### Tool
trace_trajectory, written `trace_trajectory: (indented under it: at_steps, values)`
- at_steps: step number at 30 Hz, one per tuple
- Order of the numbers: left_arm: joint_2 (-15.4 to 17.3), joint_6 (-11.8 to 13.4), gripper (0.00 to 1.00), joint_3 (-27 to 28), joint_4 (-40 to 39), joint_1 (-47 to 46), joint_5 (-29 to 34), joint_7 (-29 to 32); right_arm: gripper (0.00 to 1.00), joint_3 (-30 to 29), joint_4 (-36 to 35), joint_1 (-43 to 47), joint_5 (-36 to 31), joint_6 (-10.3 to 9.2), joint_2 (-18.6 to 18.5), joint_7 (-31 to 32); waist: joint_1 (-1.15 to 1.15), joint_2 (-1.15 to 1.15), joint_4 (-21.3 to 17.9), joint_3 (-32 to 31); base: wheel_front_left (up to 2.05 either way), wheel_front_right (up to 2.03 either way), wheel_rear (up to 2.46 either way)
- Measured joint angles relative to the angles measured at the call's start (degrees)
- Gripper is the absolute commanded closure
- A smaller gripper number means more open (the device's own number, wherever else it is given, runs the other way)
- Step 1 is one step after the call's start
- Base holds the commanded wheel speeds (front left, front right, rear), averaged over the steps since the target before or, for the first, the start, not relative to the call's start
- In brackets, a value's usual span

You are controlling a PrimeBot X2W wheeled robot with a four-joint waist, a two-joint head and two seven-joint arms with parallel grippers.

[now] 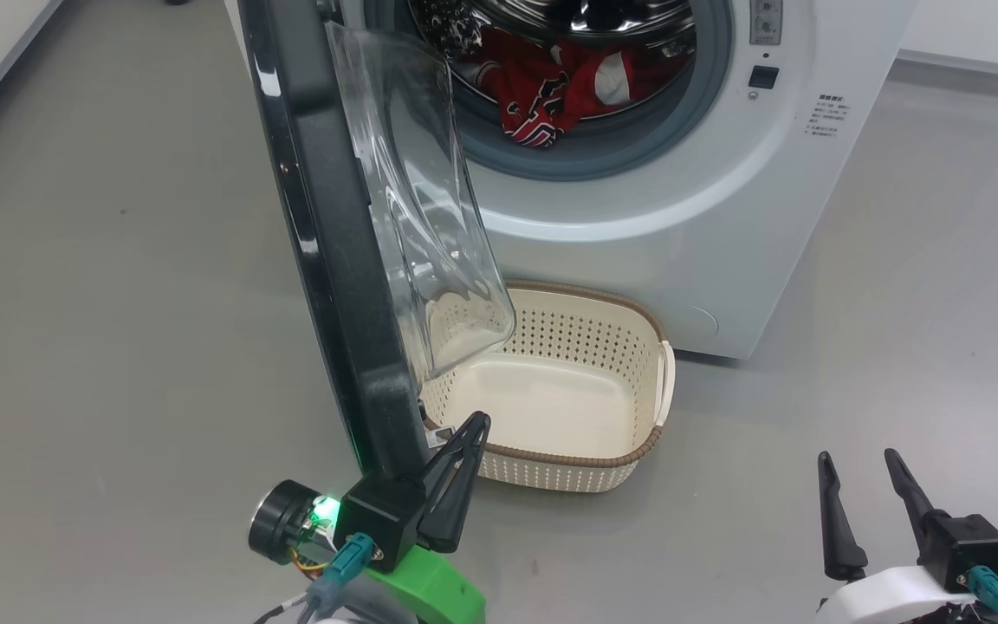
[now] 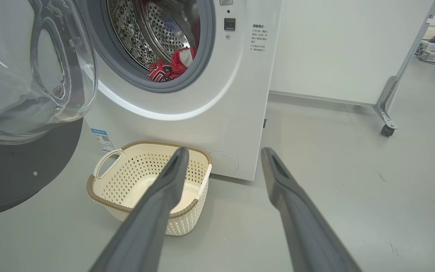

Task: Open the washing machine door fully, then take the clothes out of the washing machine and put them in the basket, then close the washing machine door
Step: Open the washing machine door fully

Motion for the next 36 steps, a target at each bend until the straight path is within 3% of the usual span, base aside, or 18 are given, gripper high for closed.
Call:
trace_trajectory:
  at_steps: [25, 36]
  values:
    - [-0.03, 1.54, 1.00, 2.83, 3.82, 0.16, 0.03, -1.34, 0.00, -1.24, 0.86, -0.01, -0.57, 0.93, 0.73, 0.00, 0.00, 0.00, 0.95, -0.17, 0.00, 0.00, 0.00]
    - [-0.11, 2.04, 1.00, 3.27, 3.70, 0.79, 0.03, -1.96, 0.00, -2.90, 0.69, 0.08, -0.60, 0.90, 0.81, 0.00, 0.00, 0.00, 4.12, -0.08, 0.00, 0.00, 0.00]
